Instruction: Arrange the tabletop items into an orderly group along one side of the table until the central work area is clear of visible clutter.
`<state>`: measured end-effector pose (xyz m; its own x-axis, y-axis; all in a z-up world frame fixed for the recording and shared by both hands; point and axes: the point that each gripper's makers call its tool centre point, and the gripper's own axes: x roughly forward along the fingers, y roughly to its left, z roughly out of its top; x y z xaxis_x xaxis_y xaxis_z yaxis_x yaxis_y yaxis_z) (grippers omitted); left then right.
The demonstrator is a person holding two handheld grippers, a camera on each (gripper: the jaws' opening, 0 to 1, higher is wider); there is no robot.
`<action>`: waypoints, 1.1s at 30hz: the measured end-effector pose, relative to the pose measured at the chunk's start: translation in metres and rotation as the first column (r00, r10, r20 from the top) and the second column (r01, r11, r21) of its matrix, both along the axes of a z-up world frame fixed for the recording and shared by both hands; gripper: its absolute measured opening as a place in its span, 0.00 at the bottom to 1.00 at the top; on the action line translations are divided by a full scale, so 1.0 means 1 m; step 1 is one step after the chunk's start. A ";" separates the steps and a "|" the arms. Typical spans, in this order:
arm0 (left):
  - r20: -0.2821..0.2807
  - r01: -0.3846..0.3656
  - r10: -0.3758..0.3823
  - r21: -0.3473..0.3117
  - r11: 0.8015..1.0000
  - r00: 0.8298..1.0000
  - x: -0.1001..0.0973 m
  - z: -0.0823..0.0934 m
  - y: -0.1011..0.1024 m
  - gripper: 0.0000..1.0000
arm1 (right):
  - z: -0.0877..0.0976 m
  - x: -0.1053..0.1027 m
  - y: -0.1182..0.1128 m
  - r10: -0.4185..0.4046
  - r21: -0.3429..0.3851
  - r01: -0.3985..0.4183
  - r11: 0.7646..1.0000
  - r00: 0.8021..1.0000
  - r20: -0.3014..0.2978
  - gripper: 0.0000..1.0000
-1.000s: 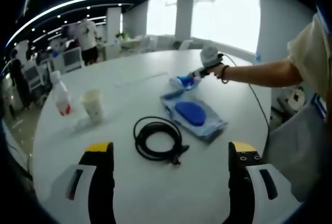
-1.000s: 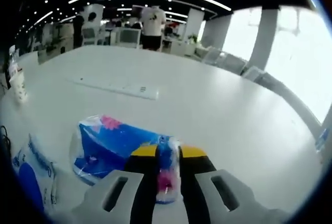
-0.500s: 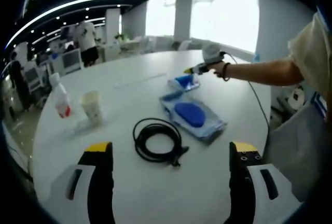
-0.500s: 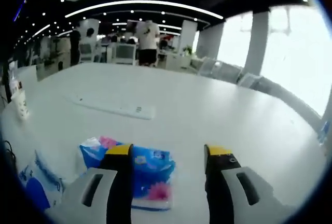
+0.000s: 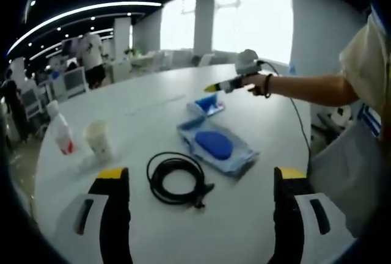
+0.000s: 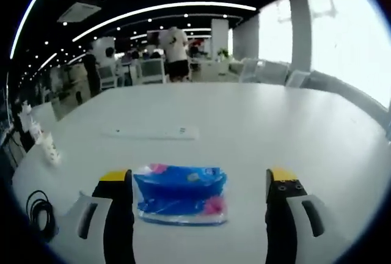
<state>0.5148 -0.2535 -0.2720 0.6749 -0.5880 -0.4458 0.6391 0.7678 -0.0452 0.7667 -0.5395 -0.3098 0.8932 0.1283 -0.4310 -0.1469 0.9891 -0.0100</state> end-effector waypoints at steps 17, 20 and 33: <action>0.049 0.107 -0.107 0.002 0.994 0.993 0.027 0.012 -0.018 0.99 | 0.021 -0.062 0.035 0.089 0.025 -0.089 0.996 0.996 0.016 0.99; 0.063 0.136 -0.137 0.024 0.990 0.989 0.035 0.013 -0.022 0.99 | 0.022 -0.076 0.047 0.130 0.012 -0.130 0.991 0.992 -0.001 0.99; 0.075 0.186 -0.190 0.049 0.981 0.979 0.078 0.004 -0.036 0.97 | 0.010 -0.131 0.102 0.270 0.042 -0.267 0.963 0.960 -0.080 0.99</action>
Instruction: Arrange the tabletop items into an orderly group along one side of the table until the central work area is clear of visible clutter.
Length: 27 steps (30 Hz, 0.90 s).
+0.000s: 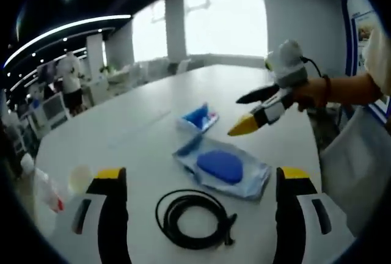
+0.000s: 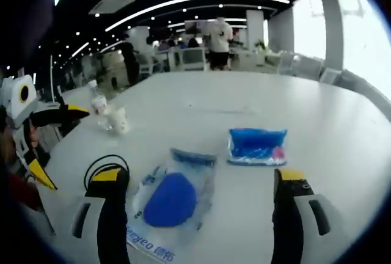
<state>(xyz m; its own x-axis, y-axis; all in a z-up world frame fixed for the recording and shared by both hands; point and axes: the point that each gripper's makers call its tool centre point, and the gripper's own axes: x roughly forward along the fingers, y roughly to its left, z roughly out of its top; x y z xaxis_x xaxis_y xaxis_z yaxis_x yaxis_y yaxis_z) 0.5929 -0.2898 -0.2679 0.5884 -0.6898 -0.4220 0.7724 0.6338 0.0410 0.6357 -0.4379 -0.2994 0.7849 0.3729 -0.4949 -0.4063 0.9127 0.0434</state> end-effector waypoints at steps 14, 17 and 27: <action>-0.037 0.003 -0.004 -0.013 1.000 0.999 0.042 -0.017 -0.019 0.94 | -0.012 -0.042 0.019 0.035 0.008 -0.035 0.999 0.998 -0.061 0.99; -0.005 0.012 -0.011 0.058 0.998 1.000 0.049 -0.023 -0.019 0.94 | -0.020 -0.050 0.017 0.038 0.005 -0.038 0.999 0.994 -0.099 0.99; -0.016 0.038 -0.037 0.069 0.997 0.999 0.069 -0.042 -0.032 0.91 | -0.035 -0.072 0.007 -0.058 0.039 0.065 0.997 0.985 -0.161 0.99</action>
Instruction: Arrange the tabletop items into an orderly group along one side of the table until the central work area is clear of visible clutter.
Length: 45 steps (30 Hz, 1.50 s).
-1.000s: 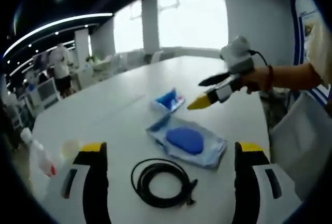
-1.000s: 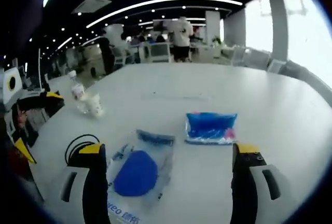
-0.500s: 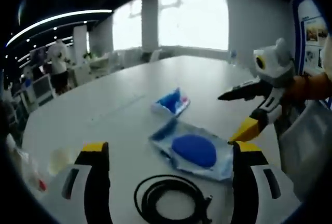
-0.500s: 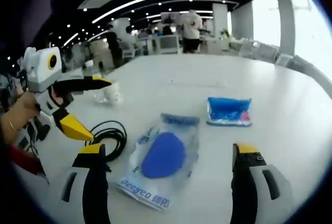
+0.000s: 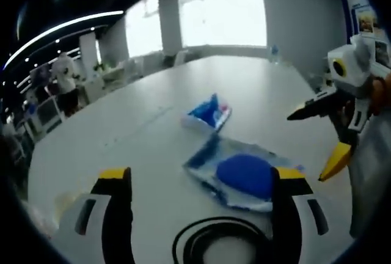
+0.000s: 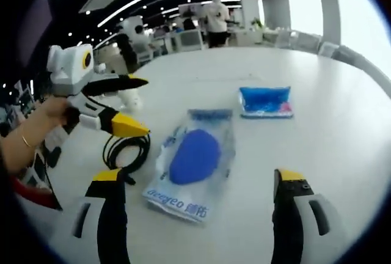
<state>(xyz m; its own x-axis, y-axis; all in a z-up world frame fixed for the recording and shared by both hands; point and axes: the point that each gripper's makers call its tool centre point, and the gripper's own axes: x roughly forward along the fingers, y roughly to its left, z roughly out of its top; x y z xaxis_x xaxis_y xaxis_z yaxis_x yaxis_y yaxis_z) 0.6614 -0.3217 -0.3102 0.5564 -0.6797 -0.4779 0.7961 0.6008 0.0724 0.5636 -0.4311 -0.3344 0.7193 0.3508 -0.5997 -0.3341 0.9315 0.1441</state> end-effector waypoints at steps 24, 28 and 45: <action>-0.055 0.077 -0.076 0.023 0.997 0.996 0.038 -0.040 -0.033 0.84 | -0.036 -0.054 0.038 -0.103 0.222 0.172 0.960 0.951 -0.293 0.82; -0.071 0.077 -0.077 -0.006 0.997 0.994 0.041 -0.043 -0.036 0.81 | -0.035 -0.052 0.039 -0.162 0.247 0.248 0.937 0.932 -0.323 0.73; -0.091 0.088 -0.087 0.006 0.996 0.992 0.057 -0.064 -0.046 0.55 | -0.048 -0.040 0.051 -0.301 0.359 0.517 0.777 0.806 -0.510 0.31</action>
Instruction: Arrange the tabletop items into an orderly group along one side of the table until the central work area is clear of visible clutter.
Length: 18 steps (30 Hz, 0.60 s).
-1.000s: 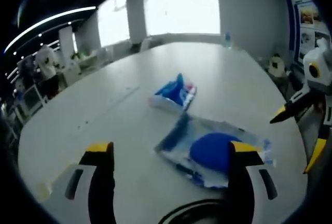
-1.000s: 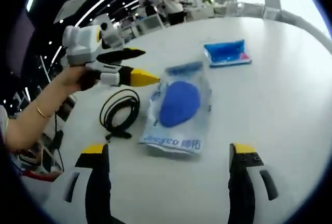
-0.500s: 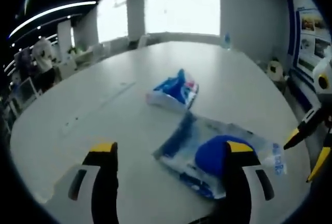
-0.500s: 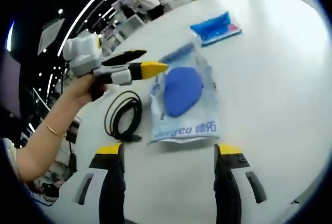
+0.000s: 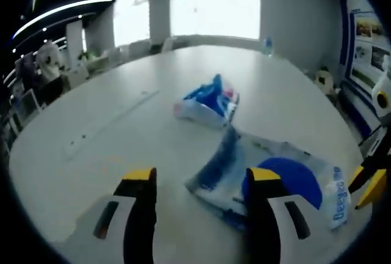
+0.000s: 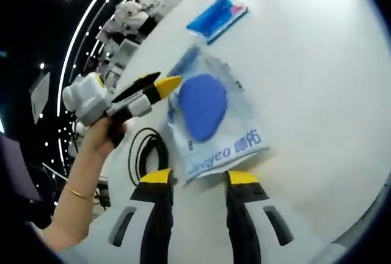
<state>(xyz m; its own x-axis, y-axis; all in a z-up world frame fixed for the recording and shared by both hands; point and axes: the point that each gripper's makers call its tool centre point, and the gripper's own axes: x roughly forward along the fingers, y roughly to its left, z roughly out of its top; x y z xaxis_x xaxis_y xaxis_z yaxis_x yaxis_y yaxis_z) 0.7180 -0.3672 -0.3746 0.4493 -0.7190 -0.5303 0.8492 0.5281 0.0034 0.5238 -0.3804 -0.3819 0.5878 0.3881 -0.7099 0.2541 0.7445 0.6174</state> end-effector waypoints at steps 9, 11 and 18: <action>-0.033 0.023 -0.024 -0.017 1.000 0.999 -0.001 -0.004 -0.003 0.28 | -0.007 -0.002 0.005 -0.021 0.042 0.022 0.999 0.999 -0.030 0.17; -0.033 0.027 -0.026 0.003 1.000 0.999 -0.002 -0.008 -0.002 0.25 | -0.009 -0.002 0.004 -0.028 0.037 0.029 0.999 0.999 -0.035 0.16; -0.018 0.041 -0.041 0.039 0.998 0.999 -0.003 -0.010 0.001 0.19 | -0.013 -0.003 0.005 -0.035 0.050 0.037 0.998 0.998 -0.046 0.13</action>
<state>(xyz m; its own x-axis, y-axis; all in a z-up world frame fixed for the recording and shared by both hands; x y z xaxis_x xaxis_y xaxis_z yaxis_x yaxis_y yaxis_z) 0.7150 -0.3662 -0.3842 0.4101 -0.7149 -0.5663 0.8703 0.4925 0.0086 0.5212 -0.3750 -0.3948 0.5701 0.4033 -0.7157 0.3084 0.7024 0.6415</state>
